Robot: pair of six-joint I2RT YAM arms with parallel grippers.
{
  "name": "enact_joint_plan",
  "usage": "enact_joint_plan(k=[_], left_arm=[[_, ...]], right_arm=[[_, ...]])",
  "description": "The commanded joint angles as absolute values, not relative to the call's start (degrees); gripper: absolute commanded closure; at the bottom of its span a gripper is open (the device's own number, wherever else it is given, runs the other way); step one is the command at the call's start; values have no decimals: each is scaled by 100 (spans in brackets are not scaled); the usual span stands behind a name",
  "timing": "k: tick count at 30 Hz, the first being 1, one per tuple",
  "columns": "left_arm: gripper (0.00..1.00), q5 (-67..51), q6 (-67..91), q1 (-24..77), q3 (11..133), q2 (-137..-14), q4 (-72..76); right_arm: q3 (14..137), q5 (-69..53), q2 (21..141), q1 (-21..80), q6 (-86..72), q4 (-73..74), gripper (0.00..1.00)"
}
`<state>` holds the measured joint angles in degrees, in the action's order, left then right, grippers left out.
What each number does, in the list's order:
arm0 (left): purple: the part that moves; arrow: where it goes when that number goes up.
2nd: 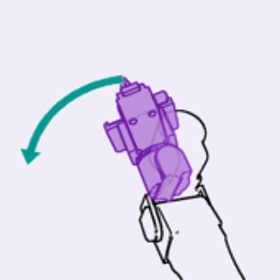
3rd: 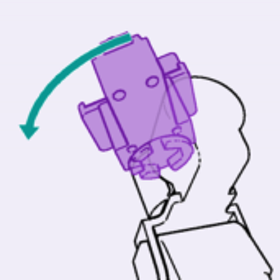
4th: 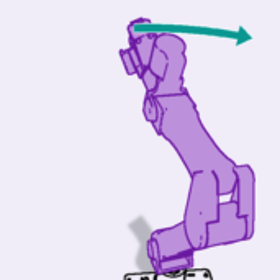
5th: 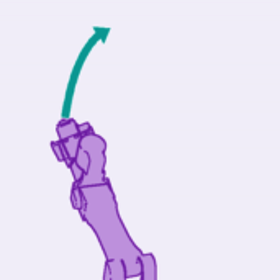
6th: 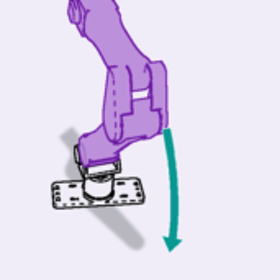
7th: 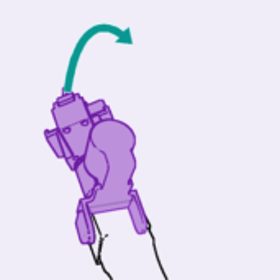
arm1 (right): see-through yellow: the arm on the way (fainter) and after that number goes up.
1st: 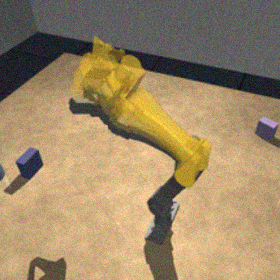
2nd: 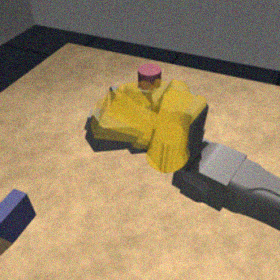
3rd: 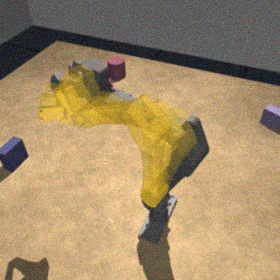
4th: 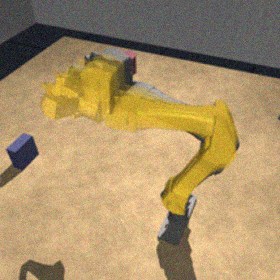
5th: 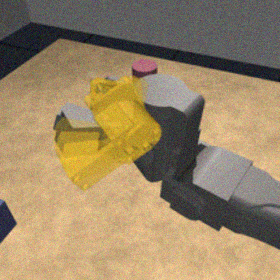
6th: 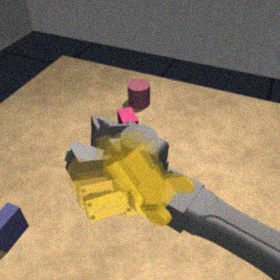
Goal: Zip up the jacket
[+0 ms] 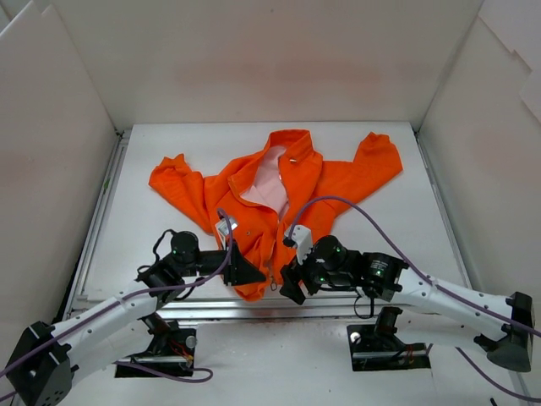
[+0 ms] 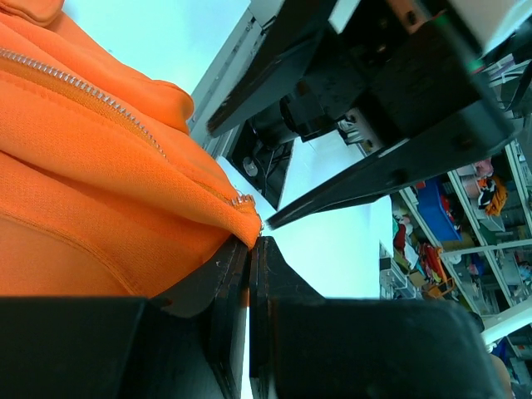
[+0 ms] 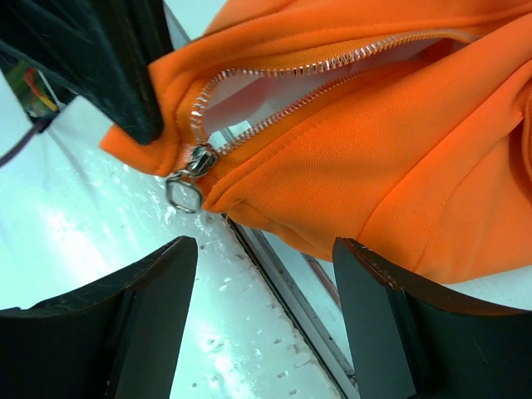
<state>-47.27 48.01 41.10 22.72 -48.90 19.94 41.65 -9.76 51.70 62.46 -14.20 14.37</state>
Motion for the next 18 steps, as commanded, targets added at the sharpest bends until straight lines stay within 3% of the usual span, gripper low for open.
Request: enact_joint_plan(k=[1,15,18], left_arm=[[100,-5106,4852,4087,2637,-4834,2549],[100,-5299,4965,4034,2681,-4930,2645],[100,-5352,5036,4034,2663,-4931,2760]], right_arm=[[4245,-1055,5405,6275,-1178,1090,33],[4271,-966,5572,6284,-844,852,33],[4254,-967,5607,6284,-817,782,38]])
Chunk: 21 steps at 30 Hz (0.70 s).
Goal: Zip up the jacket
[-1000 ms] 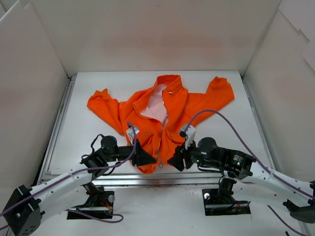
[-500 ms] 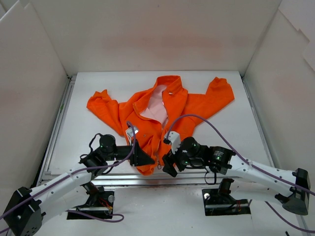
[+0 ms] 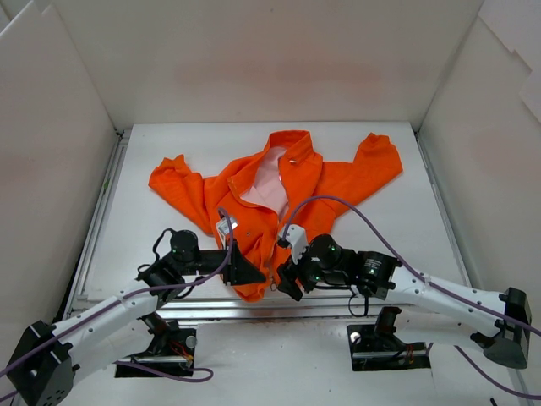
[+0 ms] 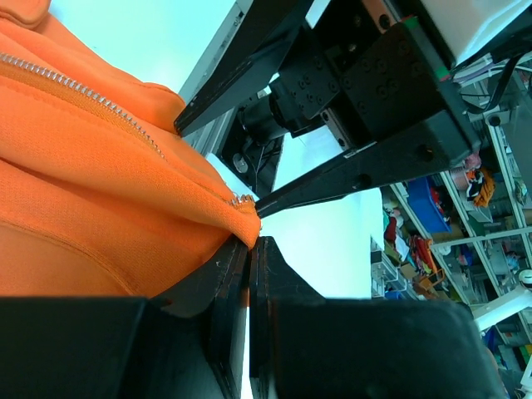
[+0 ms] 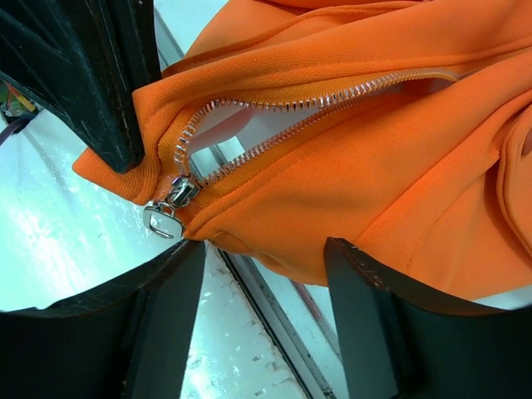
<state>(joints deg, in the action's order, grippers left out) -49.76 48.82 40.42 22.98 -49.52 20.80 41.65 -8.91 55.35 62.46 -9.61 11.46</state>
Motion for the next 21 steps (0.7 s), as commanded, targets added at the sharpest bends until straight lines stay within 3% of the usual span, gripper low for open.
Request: enact_joint_plan(k=[1,6,7,10,21], left_arm=[[100,-5353,5045,4034,2654,-4922,2760],[100,-5458,5176,4034,2628,-4948,2917],[100,-5449,5212,4034,2576,-4931,2961],[100,-5440,5159,4034,2601,-4931,2839],[100,-5080,4826,4034,2663,-4790,2066]], right_arm=[[4254,-958,5590,6284,-826,747,41],[4210,-1090,5493,6293,-835,466,74],[4193,-1064,5458,6284,-861,422,85],[4184,-1011,5397,6284,-905,255,100],[4192,-1168,5212,6284,-1256,-220,100]])
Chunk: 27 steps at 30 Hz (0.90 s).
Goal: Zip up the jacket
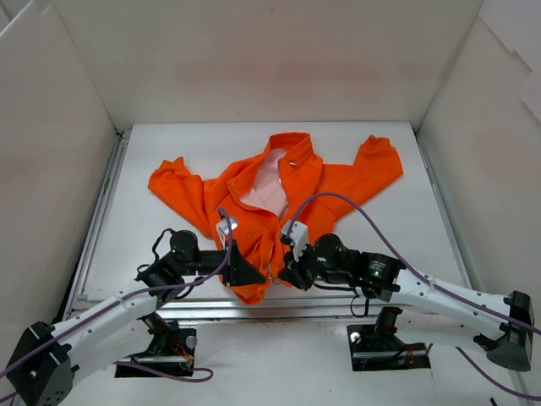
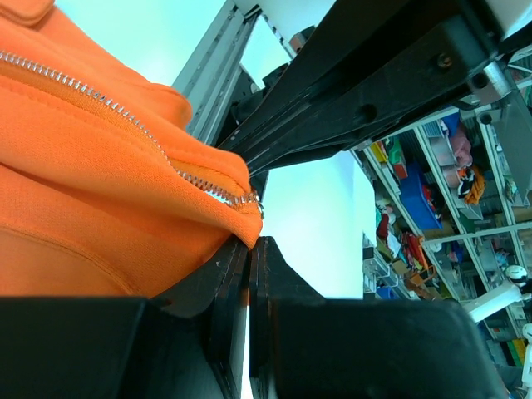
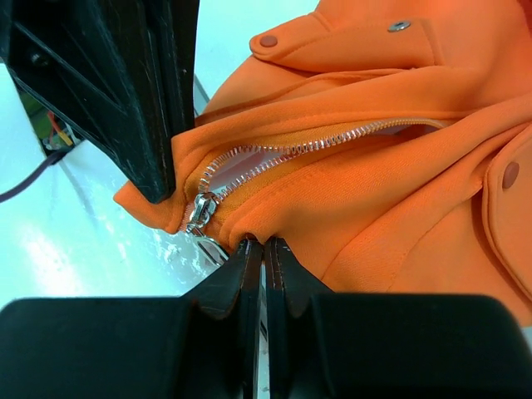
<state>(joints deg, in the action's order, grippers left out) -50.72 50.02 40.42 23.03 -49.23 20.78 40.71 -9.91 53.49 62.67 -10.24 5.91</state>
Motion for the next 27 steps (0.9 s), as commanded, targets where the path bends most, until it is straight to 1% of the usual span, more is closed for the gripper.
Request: enact_joint_plan(k=[1,6,10,14,17,18,19,20,21,24,27], left_arm=[[100,-5063,4799,4034,2680,-4781,2031],[100,-4966,4781,4034,2698,-4763,2048],[100,-4922,4755,4148,2672,-4746,2030],[100,-4773,4545,4148,2750,-4667,1645],[100,-4633,4448,4148,2733,-4536,1355],[100,-4614,4421,4148,2733,-4509,1301],[100,-4606,4412,4148,2742,-4500,1231],[100,-4623,4412,4148,2751,-4509,1213],[100,-4632,4403,4148,2777,-4509,1222],[100,-4649,4412,4148,2725,-4509,1230],[100,-4693,4421,4148,2777,-4588,1257]], right_arm=[[4253,-1178,5238,6275,-1300,-185,100],[4438,-950,5730,6302,-1845,-70,100],[4412,-766,6038,6284,-2118,-307,100],[4210,-650,5863,6293,-2460,-580,100],[4070,-510,5530,6319,-2627,-449,100],[4035,-501,5433,6345,-2654,-379,81],[3999,-501,5345,6372,-2672,-195,70],[4008,-501,5257,6372,-2698,-80,61],[3982,-492,5082,6424,-2724,104,48],[3990,-440,4800,6486,-2733,560,35],[4008,-553,4685,6530,-2786,808,31]])
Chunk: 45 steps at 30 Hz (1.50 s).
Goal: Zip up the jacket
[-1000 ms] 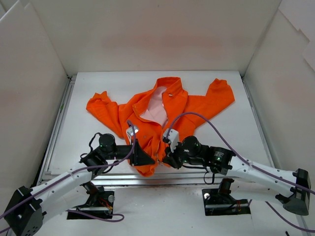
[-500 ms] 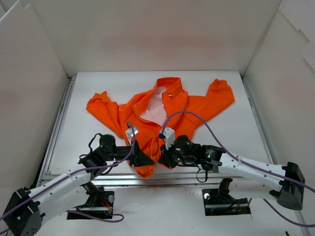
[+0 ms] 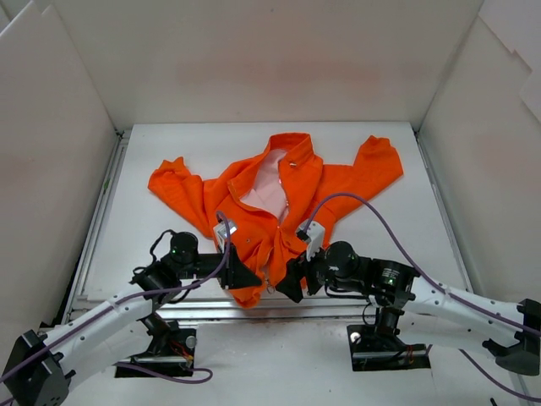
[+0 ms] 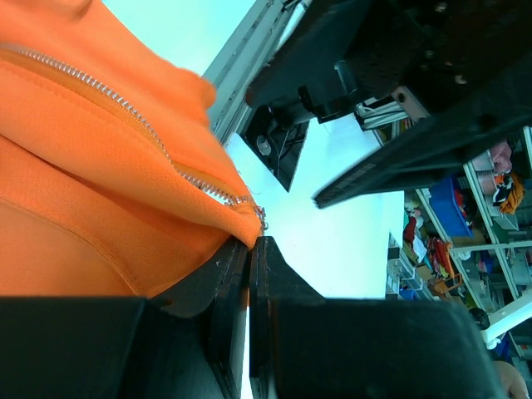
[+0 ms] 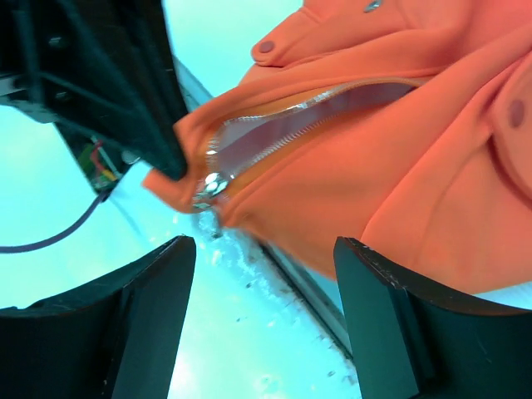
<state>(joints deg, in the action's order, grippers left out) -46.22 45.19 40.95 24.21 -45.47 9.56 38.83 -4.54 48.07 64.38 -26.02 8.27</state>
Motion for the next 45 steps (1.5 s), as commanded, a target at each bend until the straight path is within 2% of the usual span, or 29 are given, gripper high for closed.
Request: enact_joint_plan(k=[1,6,7,8,10,11,12,13,15,17,19,26,45], left_arm=[[100,-4719,4421,4148,2760,-4579,1292],[100,-4676,4430,4148,2768,-4605,1292],[100,-4702,4447,4148,2769,-4597,1309],[100,-4693,4465,4148,2734,-4579,1327],[100,-4650,4465,4148,2742,-4562,1310],[100,-4658,4465,4148,2760,-4562,1310],[100,-4676,4465,4148,2777,-4579,1327],[100,-4702,4474,4148,2777,-4579,1345],[100,-4693,4482,4148,2725,-4553,1388],[100,-4693,4482,4148,2742,-4570,1380],[100,-4754,4491,4148,2777,-4597,1397],[100,-4790,4491,4148,2795,-4623,1432],[100,-4720,4544,4148,2690,-4465,1477]], right_arm=[[4008,-649,4676,6548,-2795,791,31],[4262,-721,4667,6732,-2856,966,33],[4280,-729,4650,6741,-2909,949,39],[4289,-817,4667,6741,-2961,784,58],[4289,-870,4754,6741,-3180,668,76],[4298,-870,4885,6741,-3234,633,88],[4298,-844,4948,6767,-3269,607,90],[4272,-809,4992,6785,-3304,580,90],[4184,-774,5097,6794,-3331,466,83],[4131,-669,5159,6803,-3375,413,65],[4131,-642,5194,6812,-3366,387,60],[4131,-659,5396,6803,-3287,141,56],[3867,-905,5546,6812,-3568,-325,55]])
